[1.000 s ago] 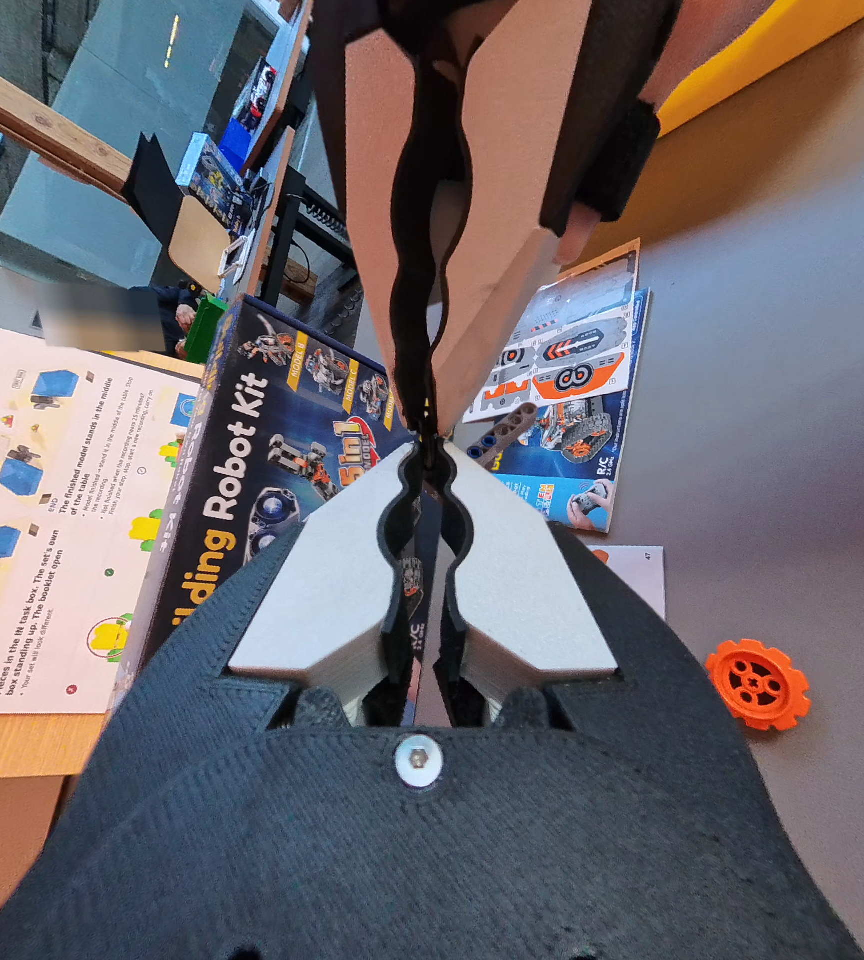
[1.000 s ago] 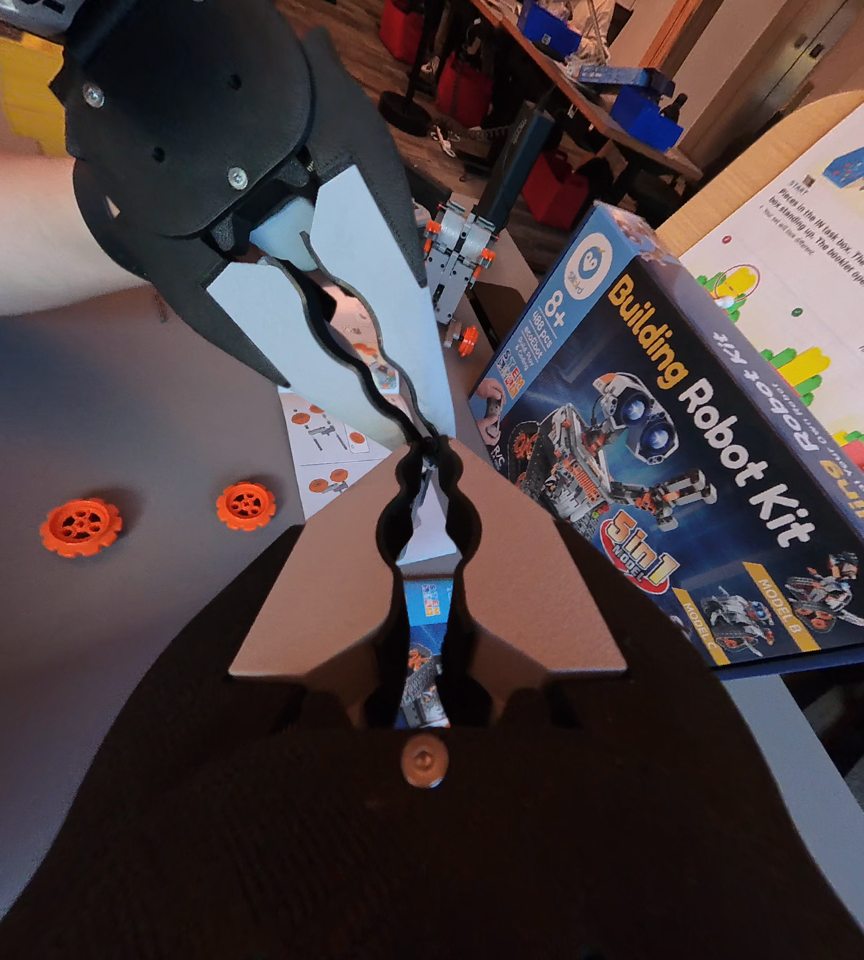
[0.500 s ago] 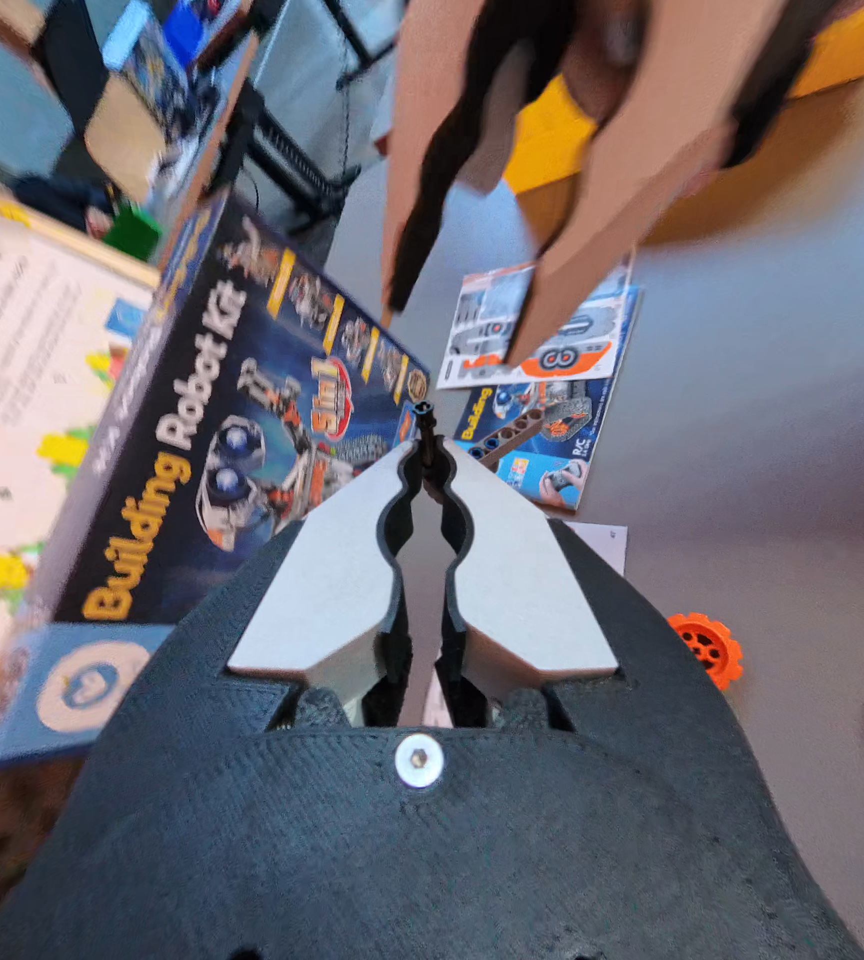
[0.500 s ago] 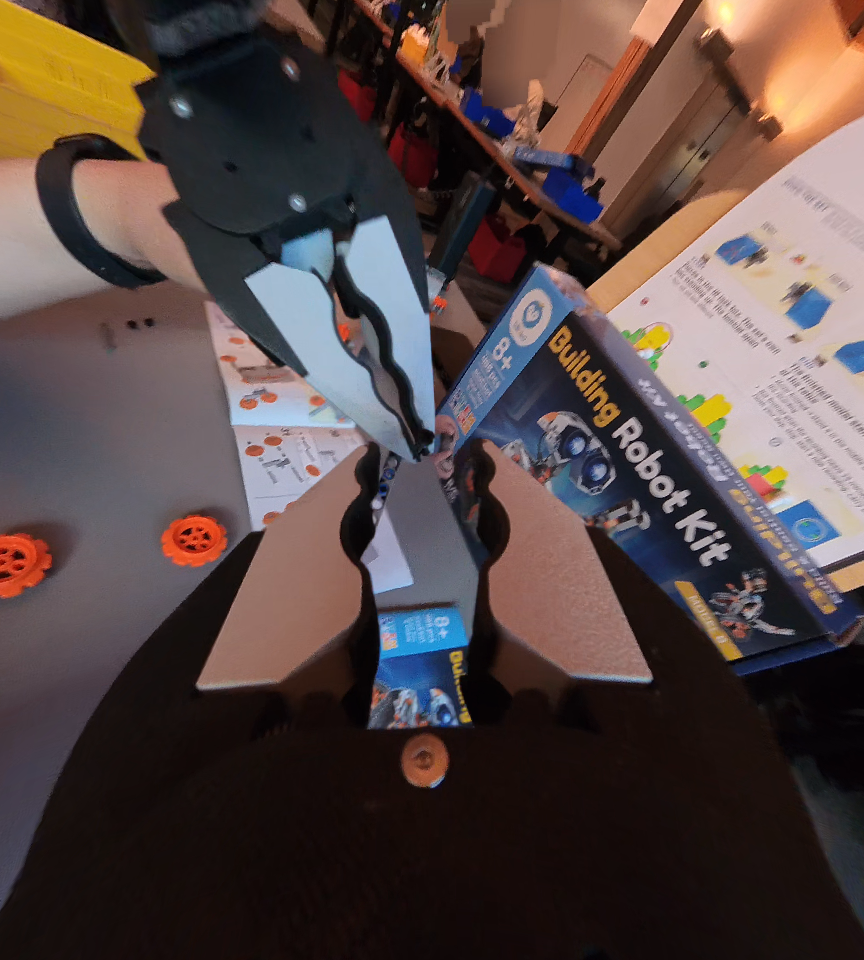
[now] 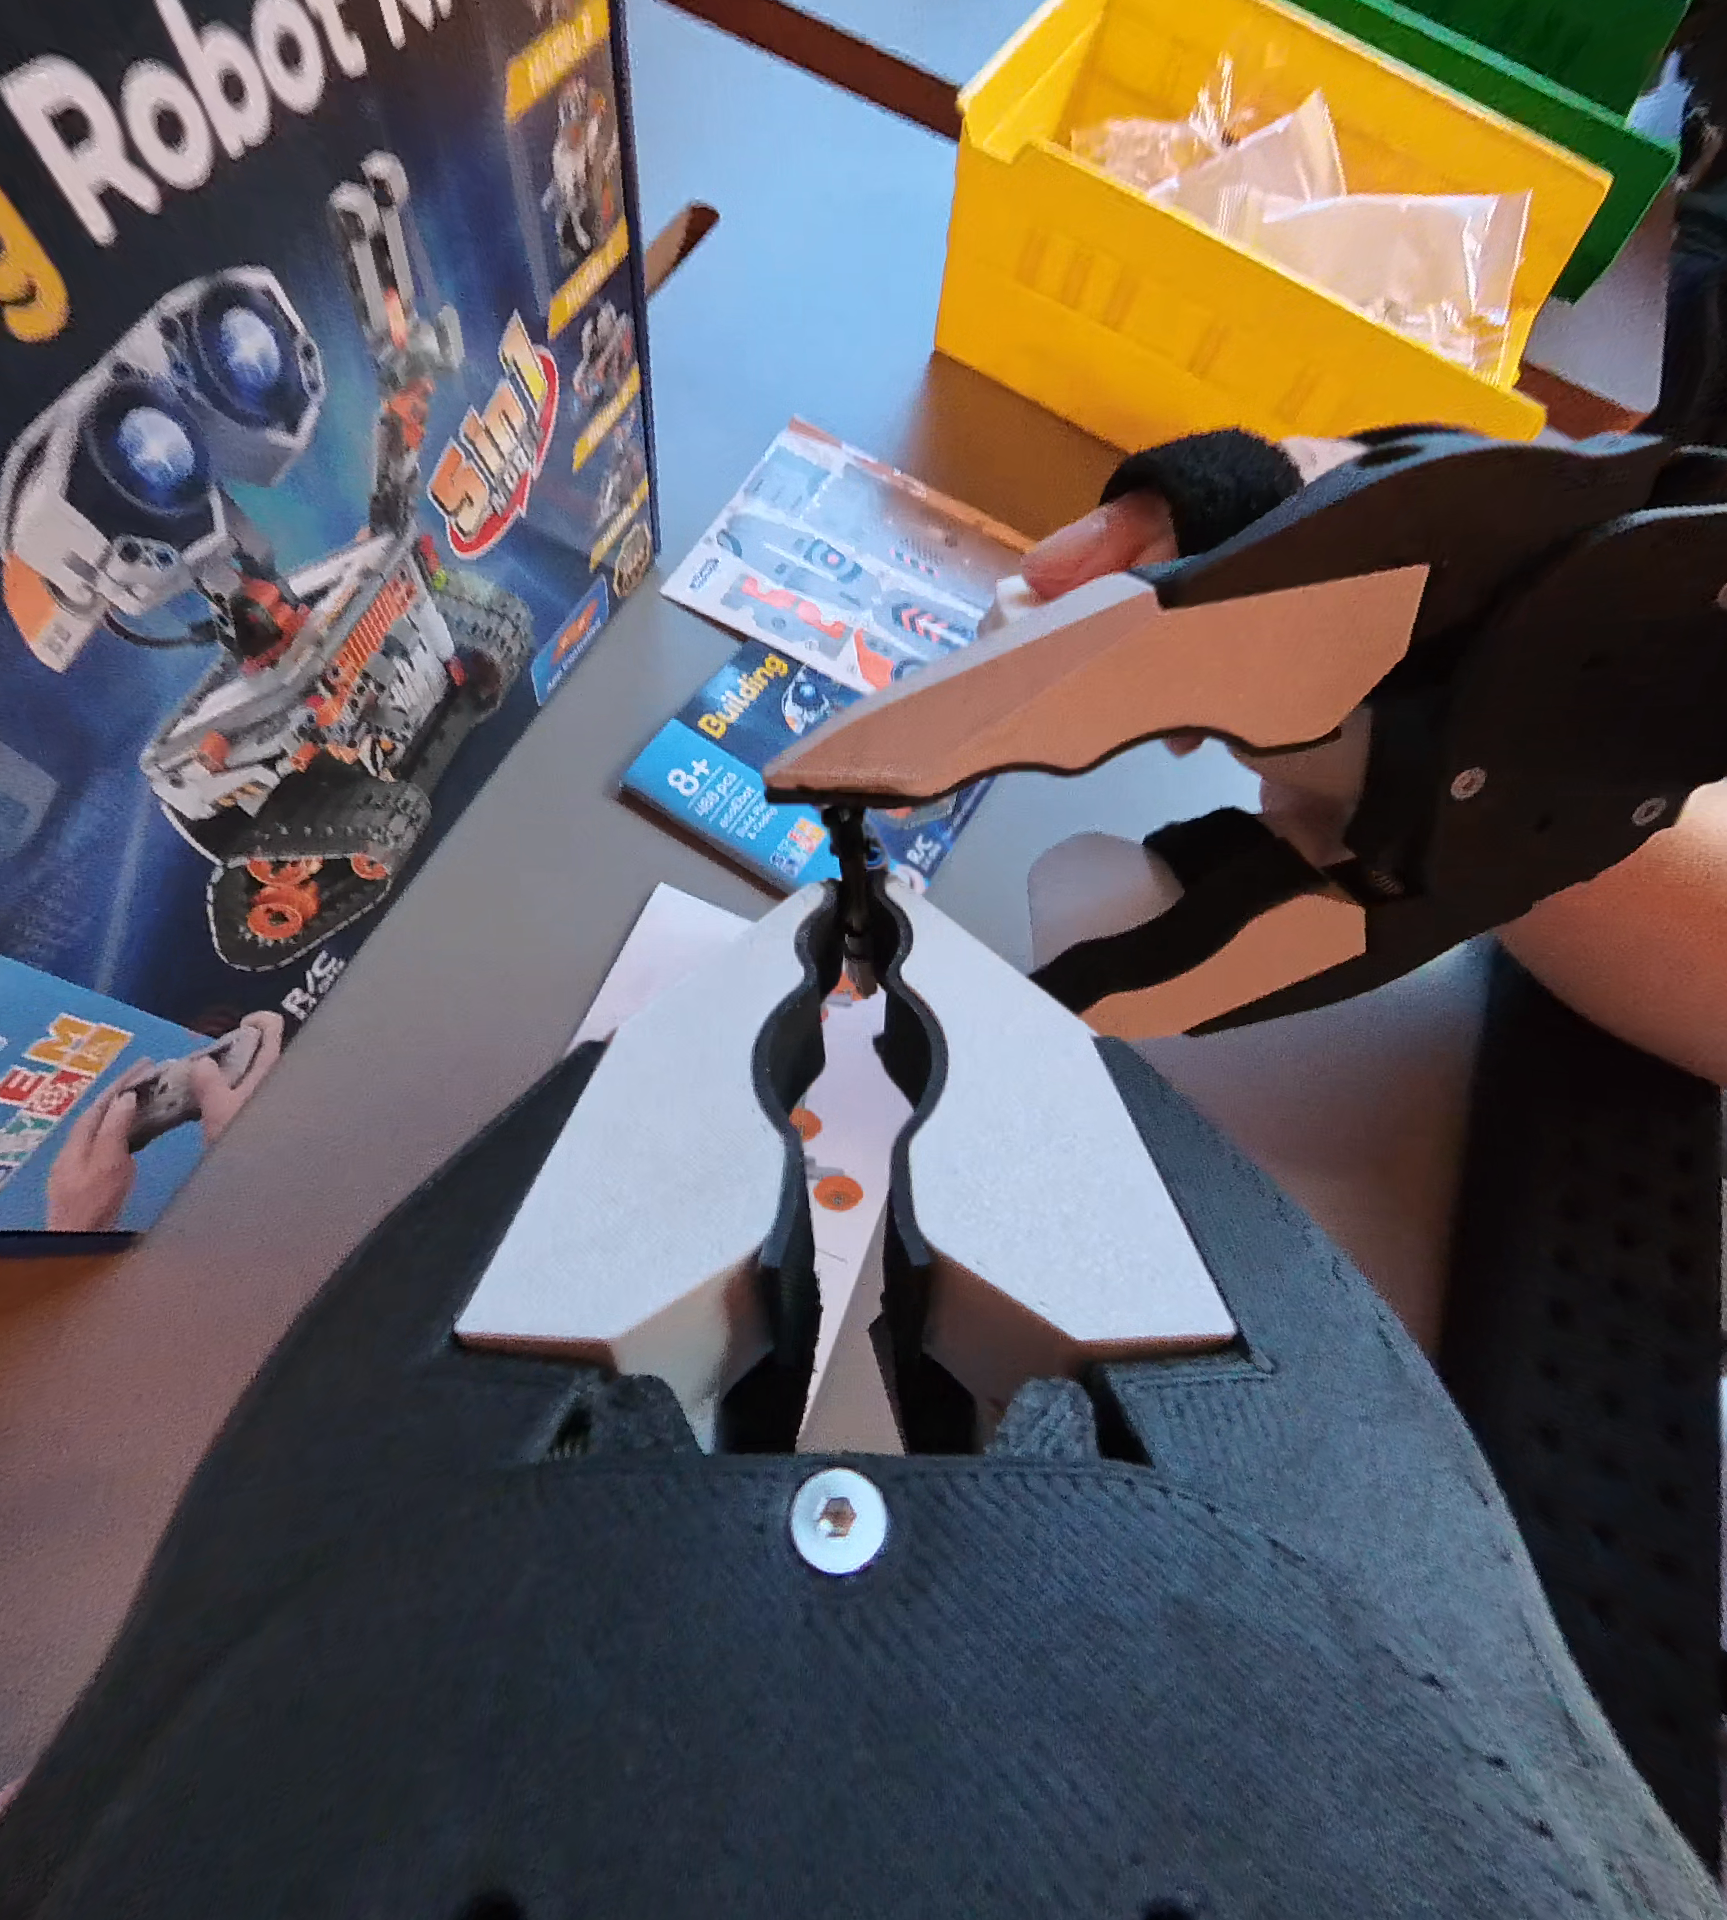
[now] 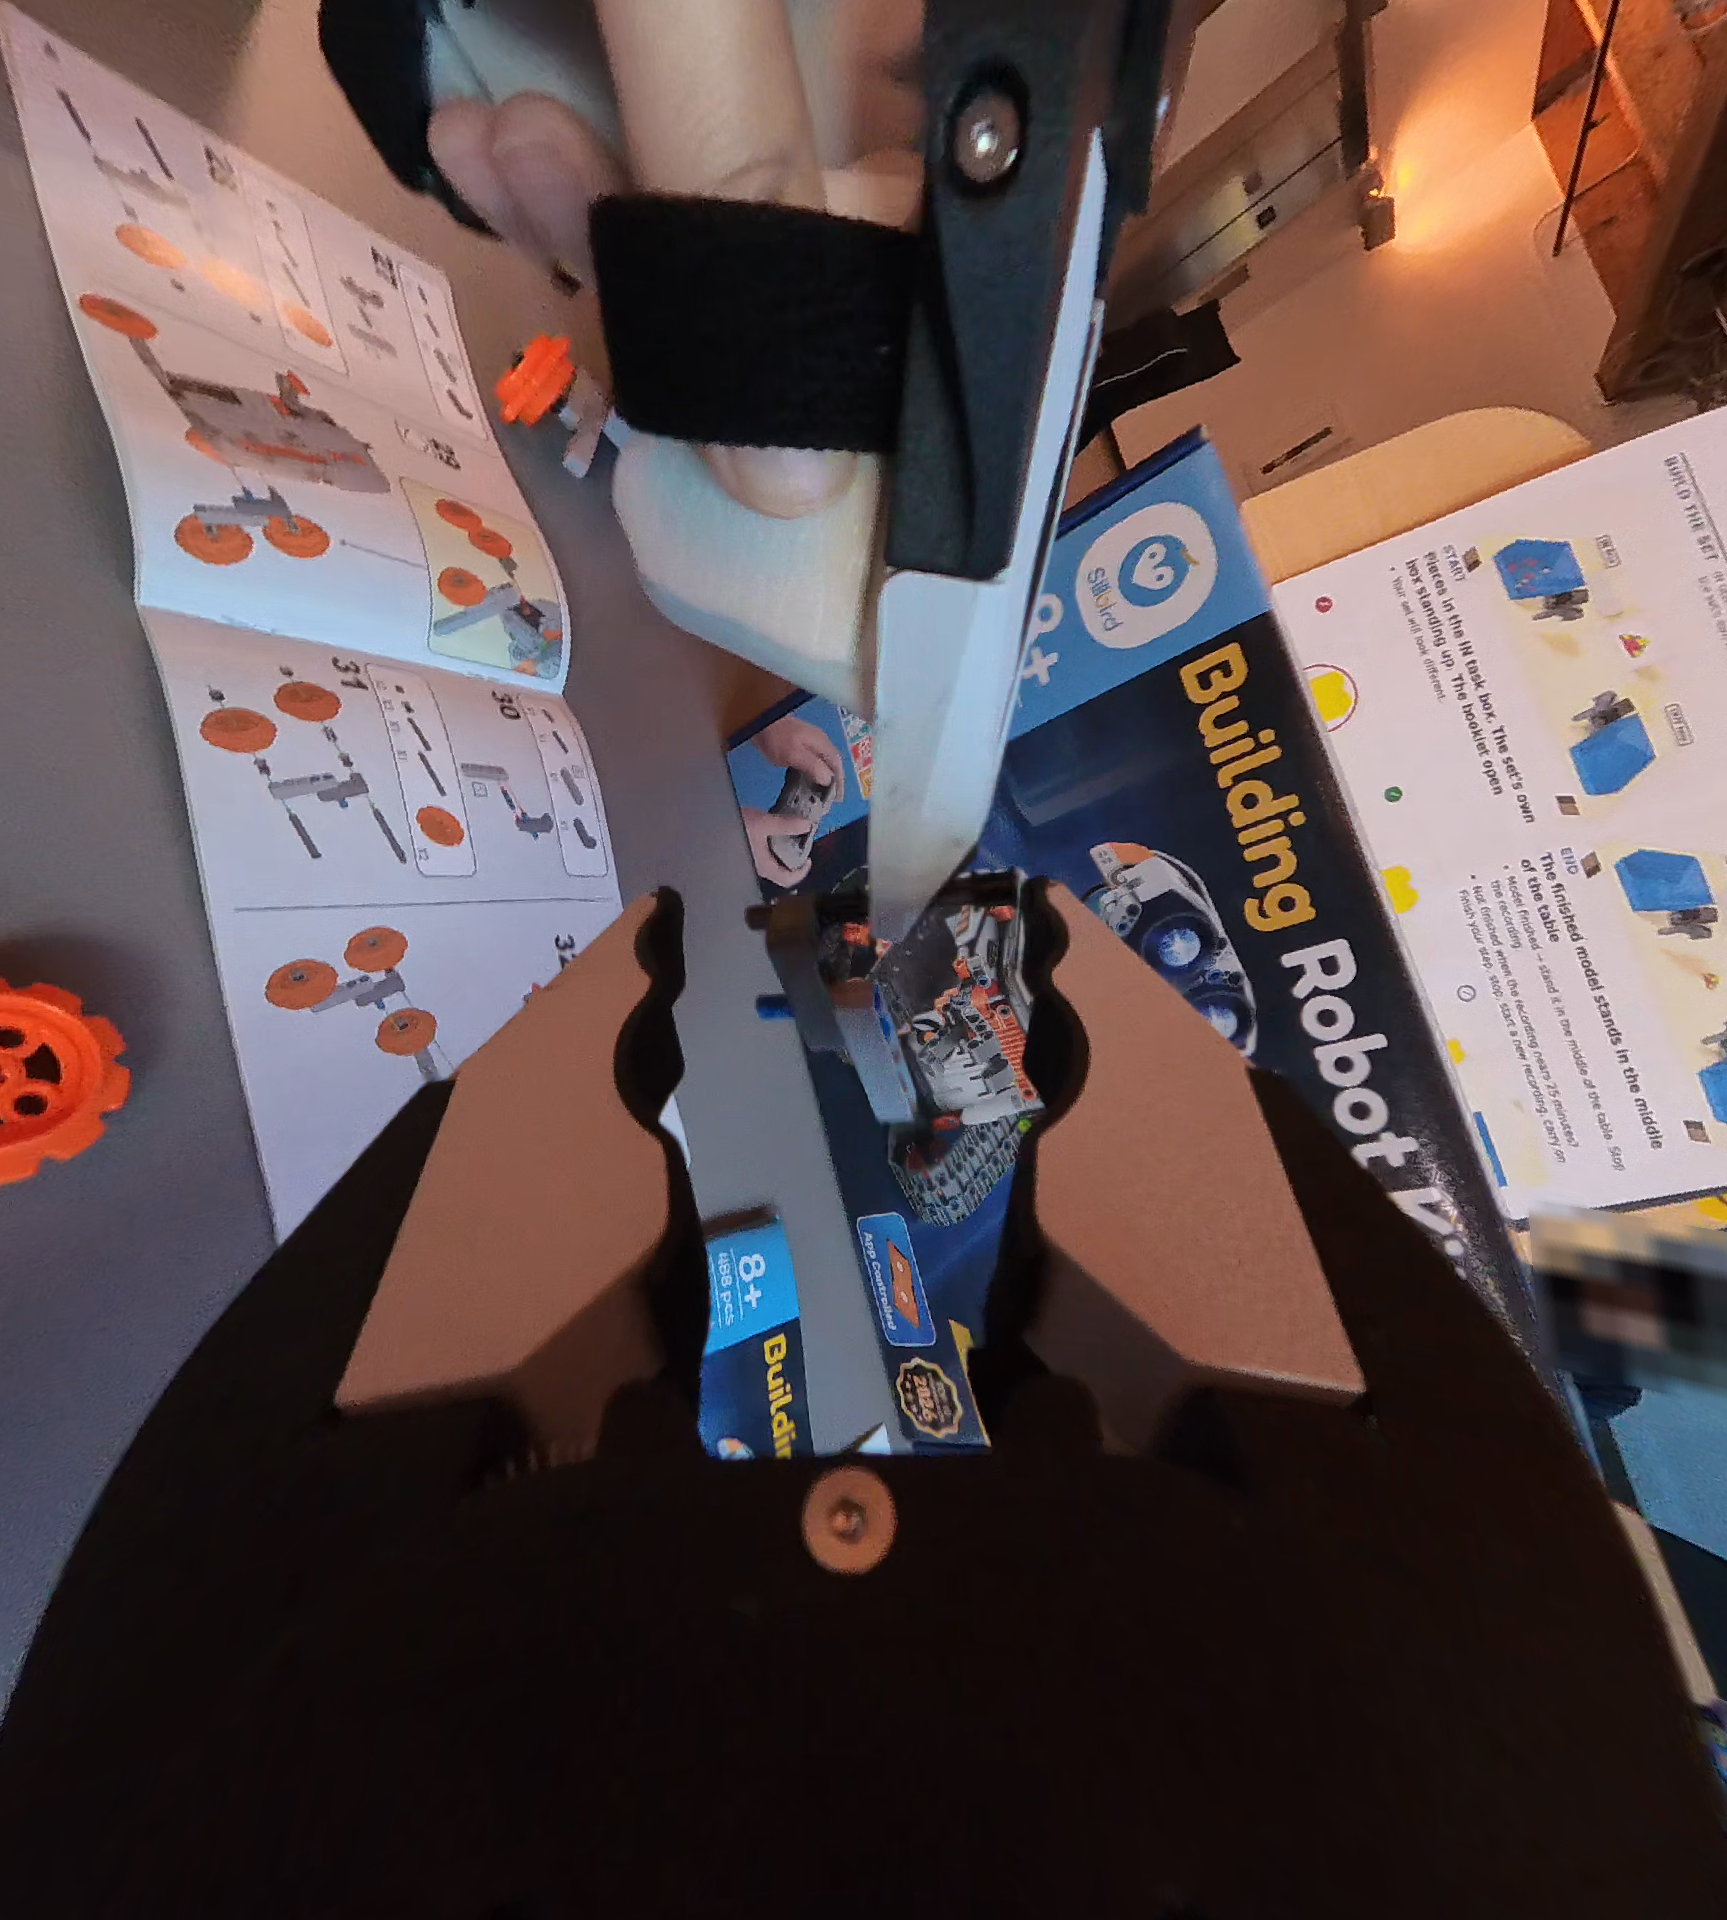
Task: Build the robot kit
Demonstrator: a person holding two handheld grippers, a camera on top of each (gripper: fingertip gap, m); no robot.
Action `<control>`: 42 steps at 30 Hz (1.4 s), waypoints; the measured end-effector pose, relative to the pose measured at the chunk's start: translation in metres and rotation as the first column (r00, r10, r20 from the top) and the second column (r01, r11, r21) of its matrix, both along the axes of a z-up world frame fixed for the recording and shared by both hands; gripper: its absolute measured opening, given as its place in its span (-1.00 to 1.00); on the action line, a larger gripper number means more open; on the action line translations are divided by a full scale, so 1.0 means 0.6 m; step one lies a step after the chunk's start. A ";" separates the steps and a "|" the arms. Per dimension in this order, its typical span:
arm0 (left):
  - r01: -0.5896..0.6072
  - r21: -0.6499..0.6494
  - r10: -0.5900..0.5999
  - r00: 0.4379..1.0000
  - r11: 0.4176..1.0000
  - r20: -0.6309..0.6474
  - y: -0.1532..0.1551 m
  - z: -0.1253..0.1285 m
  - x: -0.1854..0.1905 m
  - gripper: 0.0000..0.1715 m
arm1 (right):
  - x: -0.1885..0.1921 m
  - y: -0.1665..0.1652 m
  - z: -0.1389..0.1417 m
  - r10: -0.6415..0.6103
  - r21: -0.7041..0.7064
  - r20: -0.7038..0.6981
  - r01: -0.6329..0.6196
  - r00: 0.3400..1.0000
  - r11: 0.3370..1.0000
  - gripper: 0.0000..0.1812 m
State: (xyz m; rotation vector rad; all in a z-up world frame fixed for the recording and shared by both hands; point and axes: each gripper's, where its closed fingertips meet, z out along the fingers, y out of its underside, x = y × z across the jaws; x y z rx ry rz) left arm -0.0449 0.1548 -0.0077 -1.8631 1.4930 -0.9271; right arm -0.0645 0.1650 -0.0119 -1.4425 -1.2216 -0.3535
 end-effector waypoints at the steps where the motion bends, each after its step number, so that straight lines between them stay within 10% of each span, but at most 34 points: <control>1: 0.004 -0.014 -0.004 1.000 1.000 -0.015 -0.002 -0.005 -0.001 -1.00 | 0.001 0.000 -0.001 0.004 0.009 0.007 -0.004 1.000 1.000 -0.29; 42: 0.208 -0.143 -0.181 0.966 0.968 0.183 -0.059 0.046 0.012 -0.99 | 0.003 -0.050 0.055 0.162 0.062 -0.087 -0.157 0.983 0.986 -0.42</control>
